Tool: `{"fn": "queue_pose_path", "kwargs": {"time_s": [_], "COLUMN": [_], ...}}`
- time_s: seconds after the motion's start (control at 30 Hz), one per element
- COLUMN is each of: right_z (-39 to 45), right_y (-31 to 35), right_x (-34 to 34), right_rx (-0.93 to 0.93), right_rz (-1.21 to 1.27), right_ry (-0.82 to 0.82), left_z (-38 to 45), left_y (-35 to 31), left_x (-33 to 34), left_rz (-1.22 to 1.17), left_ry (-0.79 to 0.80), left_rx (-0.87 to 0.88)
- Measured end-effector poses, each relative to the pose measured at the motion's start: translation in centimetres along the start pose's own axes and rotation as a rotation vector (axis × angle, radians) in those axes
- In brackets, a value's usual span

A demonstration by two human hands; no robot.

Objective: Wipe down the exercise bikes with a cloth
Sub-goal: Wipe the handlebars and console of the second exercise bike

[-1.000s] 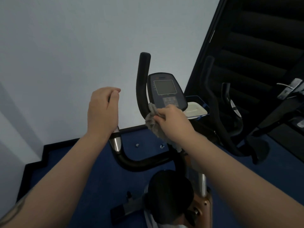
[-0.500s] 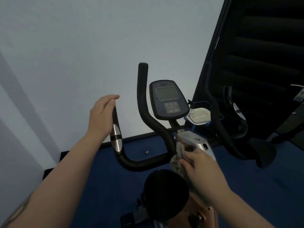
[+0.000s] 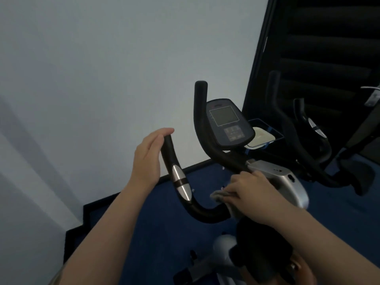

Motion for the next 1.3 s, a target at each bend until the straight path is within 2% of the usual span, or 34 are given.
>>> {"fn": "queue_pose_path", "kwargs": {"time_s": [0.13,0.27,0.33,0.47,0.57,0.73,0.87,0.9,0.97,1.0,1.03,1.1,1.17,1.23,1.27,1.3], "right_z": [-0.5,-0.9,-1.5,-1.2,2.2,5.7,4.4,4.7,6.6,7.7,8.5,9.2,9.0,8.9,9.2,9.6], "right_y": [3.4,5.3,5.6,8.9,11.3,13.1,13.3,12.6,11.1,10.6,10.4,10.6,10.4,9.6,8.9,8.4], "right_x": [0.1,0.4,0.6,1.0,-0.2,-2.3,-1.8,-2.0,-2.4,-2.8,-3.5,-5.4,-6.4,-7.0,-7.3,-7.5], "right_rx": [0.085,0.327,0.446,0.601,0.601,0.7,0.639,0.653,0.659,0.604,0.507,0.275,0.082,-0.044,-0.076,-0.093], "right_rz": [0.217,0.466,0.694,0.98,0.852,0.495,0.35,0.439,0.794,0.962,1.018,0.9,0.624,0.311,0.242,0.273], "right_ry": [0.044,-0.078,-0.24,-0.661,-0.777,-0.741,-0.725,-0.745,-0.765,-0.764,-0.772,-0.771,-0.695,-0.587,-0.535,-0.476], "left_z": [0.7,1.7,2.0,2.6,2.4,-0.1,-0.2,0.0,0.4,0.6,0.8,1.1,1.1,1.0,1.0,1.1], "left_y": [1.2,2.0,2.3,2.7,2.9,3.1,3.7,3.9,4.1,4.0,3.9,3.4,3.1,3.1,3.2,3.3], "left_x": [-0.8,-1.4,-1.5,-1.6,-1.5,-1.0,-1.8,-2.1,-2.6,-2.8,-3.0,-3.3,-3.6,-3.6,-3.6,-3.7], "left_rz": [-0.097,-0.214,-0.272,-0.362,-0.379,-0.425,-0.433,-0.435,-0.442,-0.446,-0.448,-0.439,-0.418,-0.384,-0.366,-0.348], "left_ry": [0.194,0.331,0.379,0.461,0.508,0.526,0.464,0.453,0.426,0.413,0.402,0.383,0.35,0.306,0.284,0.26], "left_rx": [0.015,0.048,0.057,0.041,0.021,0.004,-0.03,-0.044,-0.072,-0.081,-0.085,-0.069,-0.057,-0.069,-0.078,-0.086]}}
Point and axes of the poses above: each hand's wrist, its own z-axis towards the middle knuckle, its own x-axis out of the palm, y = z × x, the point moved 7 cm from there along z, towards the middle knuckle, and after that the axes turned 4 degrees about y, right-handed, at the moved point
